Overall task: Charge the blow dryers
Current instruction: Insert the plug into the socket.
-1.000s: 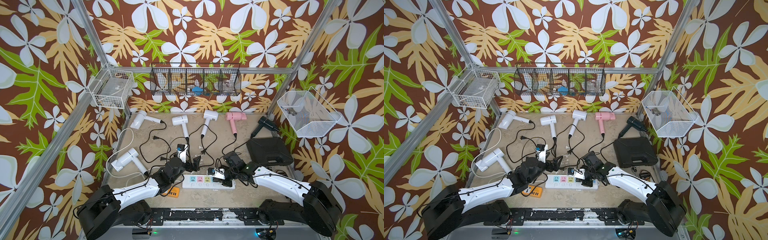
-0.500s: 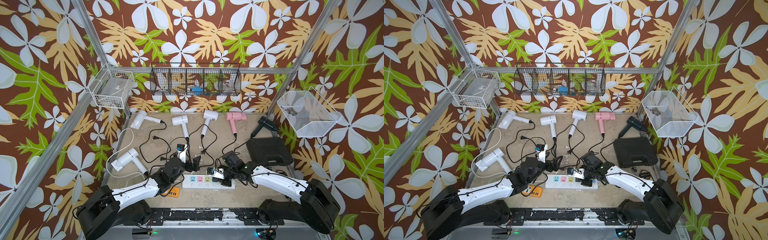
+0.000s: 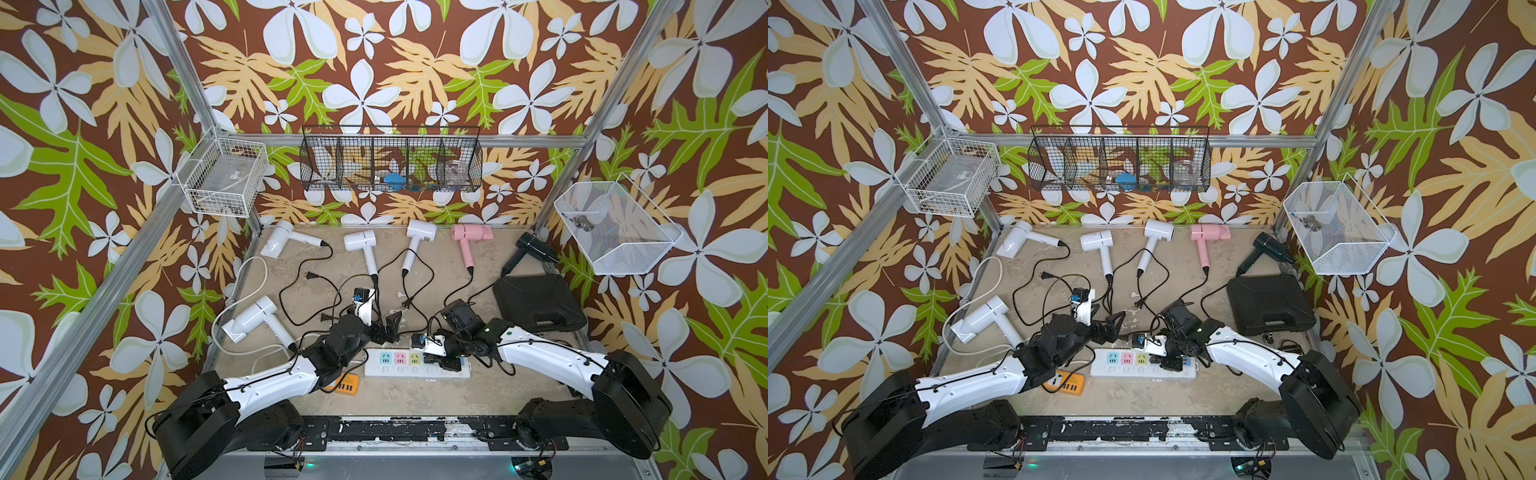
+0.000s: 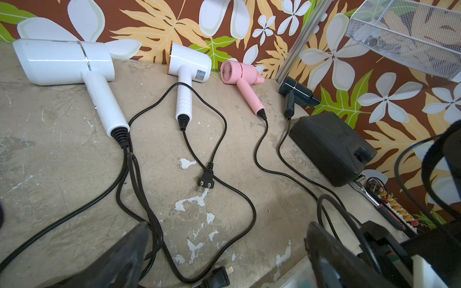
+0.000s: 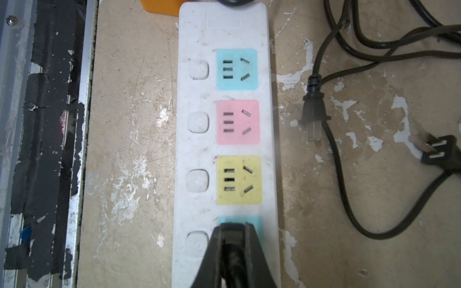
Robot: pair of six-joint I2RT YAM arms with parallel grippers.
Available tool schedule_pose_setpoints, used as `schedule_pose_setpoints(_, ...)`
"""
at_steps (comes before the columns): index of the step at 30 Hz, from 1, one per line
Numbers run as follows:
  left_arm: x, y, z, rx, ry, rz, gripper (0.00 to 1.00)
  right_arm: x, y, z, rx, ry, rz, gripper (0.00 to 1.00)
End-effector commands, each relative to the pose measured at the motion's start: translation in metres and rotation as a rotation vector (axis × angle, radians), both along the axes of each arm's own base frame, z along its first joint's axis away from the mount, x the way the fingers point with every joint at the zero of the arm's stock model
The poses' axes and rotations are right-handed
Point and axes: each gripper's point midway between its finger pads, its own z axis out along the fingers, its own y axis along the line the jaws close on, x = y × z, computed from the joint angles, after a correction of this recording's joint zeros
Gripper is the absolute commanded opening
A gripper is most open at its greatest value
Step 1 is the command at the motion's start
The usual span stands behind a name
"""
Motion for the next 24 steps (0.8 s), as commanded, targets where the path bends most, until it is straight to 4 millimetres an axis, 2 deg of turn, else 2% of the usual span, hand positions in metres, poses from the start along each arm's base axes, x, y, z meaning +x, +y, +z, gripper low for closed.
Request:
schedule_pose_setpoints(1,0.001,0.001,0.001,0.001,-0.007,0.003,1.00,-0.013,-0.029,-0.025,-0.162,0.060,-0.027,0.00)
schedule_pose_setpoints(15,0.000,0.000,0.000,-0.001,-0.006,0.001,1.00,-0.027,-0.051,-0.029,-0.231,0.063,-0.052,0.00)
schedule_pose_setpoints(24,0.000,0.001,0.001,0.000,-0.008,0.001,1.00,-0.030,-0.061,-0.043,-0.305,0.091,-0.042,0.00)
